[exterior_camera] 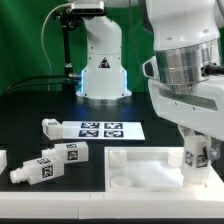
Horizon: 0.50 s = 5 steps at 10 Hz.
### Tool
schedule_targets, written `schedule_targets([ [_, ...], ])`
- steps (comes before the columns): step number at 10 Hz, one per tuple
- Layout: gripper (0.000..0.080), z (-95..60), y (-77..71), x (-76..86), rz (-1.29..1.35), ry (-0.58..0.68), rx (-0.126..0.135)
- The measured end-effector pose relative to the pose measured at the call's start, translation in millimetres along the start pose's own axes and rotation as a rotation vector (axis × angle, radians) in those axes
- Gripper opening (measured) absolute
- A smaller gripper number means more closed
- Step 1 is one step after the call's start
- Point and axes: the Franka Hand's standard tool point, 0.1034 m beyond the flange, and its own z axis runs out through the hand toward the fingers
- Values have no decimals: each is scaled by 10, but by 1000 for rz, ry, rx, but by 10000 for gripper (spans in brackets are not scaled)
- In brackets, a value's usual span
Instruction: Assemble one leg
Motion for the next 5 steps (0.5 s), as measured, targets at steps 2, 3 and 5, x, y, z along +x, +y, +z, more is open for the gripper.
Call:
schedule_targets([
  [2,504,14,20,4,-145,11,-9],
  [3,617,42,56,9,-319,24,-20],
  [5,639,-23,78,182,-695,24,-30],
])
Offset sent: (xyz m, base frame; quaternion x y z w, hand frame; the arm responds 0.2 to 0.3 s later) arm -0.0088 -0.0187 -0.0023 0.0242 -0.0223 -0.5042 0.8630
